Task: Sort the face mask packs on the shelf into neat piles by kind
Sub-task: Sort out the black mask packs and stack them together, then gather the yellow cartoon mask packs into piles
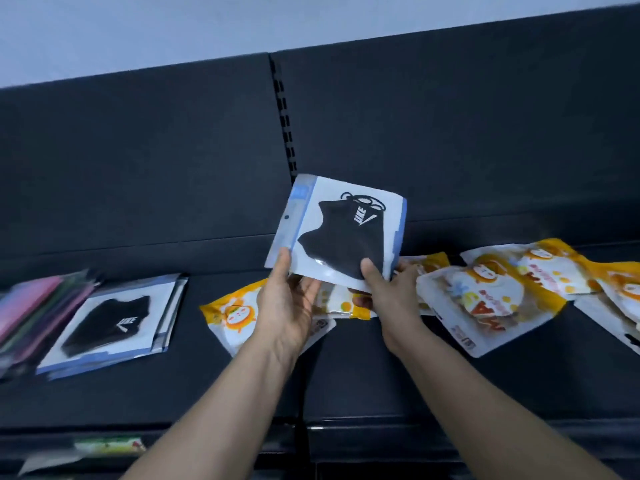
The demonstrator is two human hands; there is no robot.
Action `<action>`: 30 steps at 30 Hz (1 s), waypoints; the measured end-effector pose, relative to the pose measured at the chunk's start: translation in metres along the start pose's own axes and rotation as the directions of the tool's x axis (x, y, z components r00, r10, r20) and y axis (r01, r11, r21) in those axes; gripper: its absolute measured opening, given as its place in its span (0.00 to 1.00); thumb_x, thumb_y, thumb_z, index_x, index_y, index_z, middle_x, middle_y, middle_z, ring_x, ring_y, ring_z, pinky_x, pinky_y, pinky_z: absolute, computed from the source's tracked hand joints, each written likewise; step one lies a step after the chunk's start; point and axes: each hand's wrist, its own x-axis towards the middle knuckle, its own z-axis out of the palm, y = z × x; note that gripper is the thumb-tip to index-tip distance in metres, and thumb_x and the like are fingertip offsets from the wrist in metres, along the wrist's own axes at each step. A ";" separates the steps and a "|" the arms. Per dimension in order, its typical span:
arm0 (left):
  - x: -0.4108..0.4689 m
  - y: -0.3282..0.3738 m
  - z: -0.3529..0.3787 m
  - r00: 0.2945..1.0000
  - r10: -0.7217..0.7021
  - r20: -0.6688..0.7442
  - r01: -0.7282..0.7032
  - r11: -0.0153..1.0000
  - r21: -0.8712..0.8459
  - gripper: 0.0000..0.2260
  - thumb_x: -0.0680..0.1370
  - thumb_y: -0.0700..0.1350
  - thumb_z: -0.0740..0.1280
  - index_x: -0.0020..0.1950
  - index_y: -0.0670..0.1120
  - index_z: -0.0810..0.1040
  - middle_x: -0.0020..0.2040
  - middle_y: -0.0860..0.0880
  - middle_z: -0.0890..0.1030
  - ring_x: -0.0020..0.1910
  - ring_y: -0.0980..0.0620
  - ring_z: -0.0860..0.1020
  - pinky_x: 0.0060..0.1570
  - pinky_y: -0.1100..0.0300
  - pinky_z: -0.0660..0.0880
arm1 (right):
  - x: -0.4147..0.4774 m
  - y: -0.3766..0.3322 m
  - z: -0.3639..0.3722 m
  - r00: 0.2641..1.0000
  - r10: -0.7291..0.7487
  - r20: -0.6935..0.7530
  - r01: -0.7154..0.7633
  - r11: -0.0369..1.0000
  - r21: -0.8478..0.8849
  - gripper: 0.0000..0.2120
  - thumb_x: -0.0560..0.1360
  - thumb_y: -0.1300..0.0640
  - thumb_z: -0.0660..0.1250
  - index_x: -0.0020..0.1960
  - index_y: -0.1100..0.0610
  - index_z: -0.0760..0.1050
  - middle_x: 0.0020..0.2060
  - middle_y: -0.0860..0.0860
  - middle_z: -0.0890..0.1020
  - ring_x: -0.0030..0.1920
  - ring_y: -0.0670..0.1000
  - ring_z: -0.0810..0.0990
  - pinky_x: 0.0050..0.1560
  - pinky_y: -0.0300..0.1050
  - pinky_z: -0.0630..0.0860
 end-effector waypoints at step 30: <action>0.058 0.207 -0.249 0.827 0.495 0.268 0.011 -0.491 0.871 0.25 0.76 0.55 0.66 0.72 0.55 0.67 0.67 0.44 0.70 0.65 0.40 0.67 0.59 0.45 0.70 | -0.056 0.085 0.180 0.826 -0.071 0.559 0.545 -0.149 -0.825 0.20 0.80 0.44 0.52 0.70 0.48 0.63 0.75 0.49 0.58 0.77 0.52 0.48 0.72 0.60 0.52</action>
